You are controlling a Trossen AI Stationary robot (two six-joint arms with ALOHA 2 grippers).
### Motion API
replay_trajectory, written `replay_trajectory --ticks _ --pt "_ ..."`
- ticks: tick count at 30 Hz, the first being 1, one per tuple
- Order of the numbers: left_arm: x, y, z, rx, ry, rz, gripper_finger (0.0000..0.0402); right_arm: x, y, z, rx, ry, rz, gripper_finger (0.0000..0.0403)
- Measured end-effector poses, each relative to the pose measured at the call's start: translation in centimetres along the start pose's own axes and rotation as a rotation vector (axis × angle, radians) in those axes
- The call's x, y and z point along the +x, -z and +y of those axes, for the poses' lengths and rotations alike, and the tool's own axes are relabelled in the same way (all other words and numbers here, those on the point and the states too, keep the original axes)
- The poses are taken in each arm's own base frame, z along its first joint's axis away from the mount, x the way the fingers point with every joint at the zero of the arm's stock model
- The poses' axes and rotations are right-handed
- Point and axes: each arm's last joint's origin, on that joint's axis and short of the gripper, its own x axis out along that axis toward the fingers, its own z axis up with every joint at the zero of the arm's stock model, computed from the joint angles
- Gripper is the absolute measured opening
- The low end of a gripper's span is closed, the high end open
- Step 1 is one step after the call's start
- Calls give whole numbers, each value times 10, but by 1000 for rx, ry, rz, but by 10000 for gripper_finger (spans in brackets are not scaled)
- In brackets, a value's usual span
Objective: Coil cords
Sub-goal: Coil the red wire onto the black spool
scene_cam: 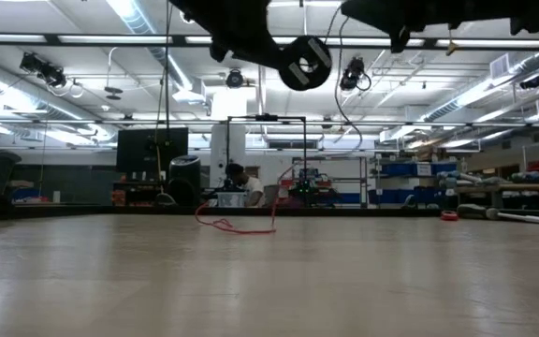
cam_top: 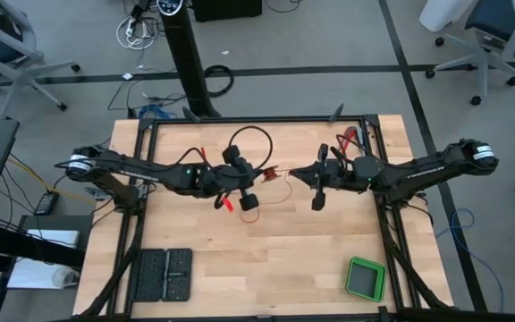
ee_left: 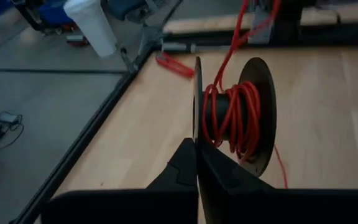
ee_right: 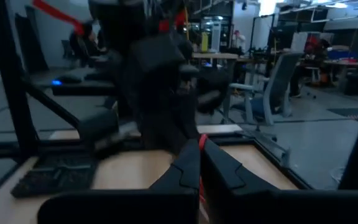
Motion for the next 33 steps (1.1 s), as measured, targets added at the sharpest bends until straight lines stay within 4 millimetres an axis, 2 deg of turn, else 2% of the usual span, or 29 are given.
replay_trajectory --ticks 6,13,21,27,33 --pt "15 -2 -4 -50 -46 -69 1 11 -5 11 1 -36 7 2" --pt "18 -7 -5 -183 -92 -141 1 33 6 23 -17 -52 71 2" --pt "18 -12 -6 -287 -29 -190 1 54 25 30 -44 -13 145 2" --pt "17 -14 -7 -298 28 -193 1 55 32 28 -127 69 208 7" --pt "10 -17 -3 -319 23 -198 1 49 31 24 -164 121 264 47"
